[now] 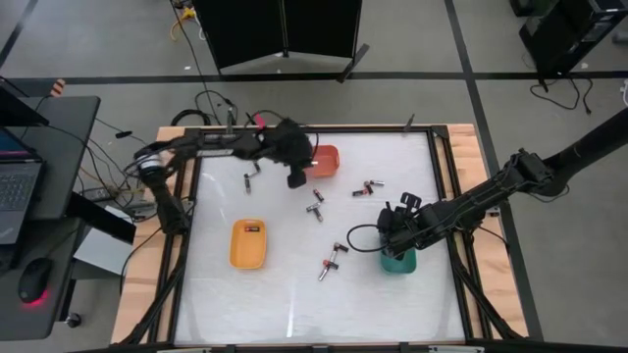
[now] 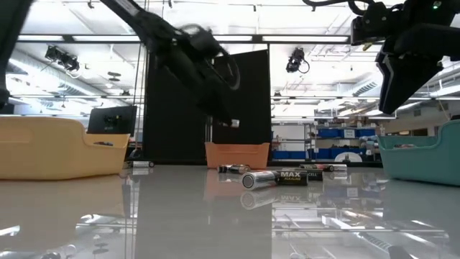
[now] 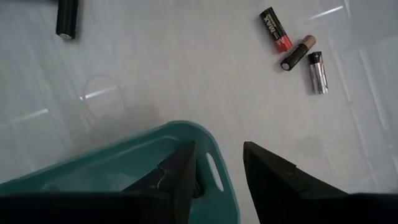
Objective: Sort batteries
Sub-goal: Put the silver battery into the orange bin
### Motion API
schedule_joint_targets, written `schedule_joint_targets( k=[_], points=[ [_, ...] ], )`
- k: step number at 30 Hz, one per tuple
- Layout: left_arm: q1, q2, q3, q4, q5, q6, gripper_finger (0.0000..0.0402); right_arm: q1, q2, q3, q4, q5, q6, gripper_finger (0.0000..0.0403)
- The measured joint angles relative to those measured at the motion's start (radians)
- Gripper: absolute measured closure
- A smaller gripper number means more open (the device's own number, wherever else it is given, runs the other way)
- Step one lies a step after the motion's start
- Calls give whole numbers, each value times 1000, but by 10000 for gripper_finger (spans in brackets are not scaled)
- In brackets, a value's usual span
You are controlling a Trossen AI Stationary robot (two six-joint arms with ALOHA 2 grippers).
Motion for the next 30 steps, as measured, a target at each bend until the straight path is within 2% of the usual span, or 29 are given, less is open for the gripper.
schedule_joint_targets(
  k=[3, 10, 30],
  points=[
    [35, 90, 74, -40, 32, 25, 349, -1, 0, 0, 7, 0, 0, 257],
    [63, 232, 132, -46, 42, 40, 349, -2, 0, 0, 19, 0, 0, 258],
    [70, 261, 134, -22, 39, 58, 349, -36, 0, 0, 44, 8, -9, 257]
  ],
)
